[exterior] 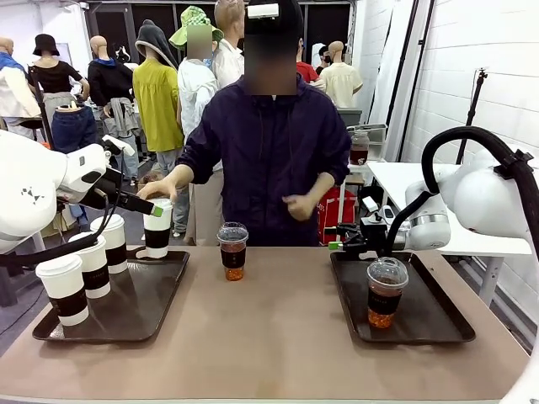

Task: Distribute the coffee onto the tray.
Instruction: Pick up another iced Americano from the middle of the table and place it on the right Handle tray.

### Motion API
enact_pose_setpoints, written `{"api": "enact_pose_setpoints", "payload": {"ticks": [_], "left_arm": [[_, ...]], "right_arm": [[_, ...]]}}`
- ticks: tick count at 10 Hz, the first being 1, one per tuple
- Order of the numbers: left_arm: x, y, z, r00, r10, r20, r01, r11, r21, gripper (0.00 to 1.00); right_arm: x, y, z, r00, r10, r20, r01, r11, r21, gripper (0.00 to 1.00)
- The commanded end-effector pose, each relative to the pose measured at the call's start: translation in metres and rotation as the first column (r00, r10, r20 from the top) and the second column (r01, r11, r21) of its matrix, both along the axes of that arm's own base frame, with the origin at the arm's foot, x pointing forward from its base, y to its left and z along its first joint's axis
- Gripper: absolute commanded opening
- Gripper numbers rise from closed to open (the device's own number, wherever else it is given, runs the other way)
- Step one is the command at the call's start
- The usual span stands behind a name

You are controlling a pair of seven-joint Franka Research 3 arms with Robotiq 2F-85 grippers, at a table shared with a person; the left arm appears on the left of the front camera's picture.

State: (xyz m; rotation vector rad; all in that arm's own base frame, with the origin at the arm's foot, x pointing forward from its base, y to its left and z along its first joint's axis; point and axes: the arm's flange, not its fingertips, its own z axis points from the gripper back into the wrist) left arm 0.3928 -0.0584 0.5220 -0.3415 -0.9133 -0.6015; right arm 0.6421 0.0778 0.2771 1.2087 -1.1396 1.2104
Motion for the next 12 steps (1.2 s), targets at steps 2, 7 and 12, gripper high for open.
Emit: {"api": "enact_pose_setpoints", "payload": {"ticks": [2, 7, 12], "left_arm": [[0.000, 0.001, 0.000, 1.000, -0.001, -0.004, 0.001, 1.000, 0.000, 1.00], [0.000, 0.001, 0.000, 1.000, -0.001, -0.004, 0.001, 1.000, 0.000, 1.00], [0.000, 0.001, 0.000, 1.000, -0.001, -0.004, 0.001, 1.000, 0.000, 1.00]], "right_arm": [[0.000, 0.000, 0.000, 1.000, 0.000, 0.000, 0.000, 1.000, 0.000, 1.00], [0.018, 0.073, 0.001, 1.000, -0.013, 0.010, 0.013, 0.999, -0.042, 1.00], [0.023, 0.129, -0.010, 1.000, 0.027, -0.014, -0.028, 0.998, -0.050, 1.00]]}}
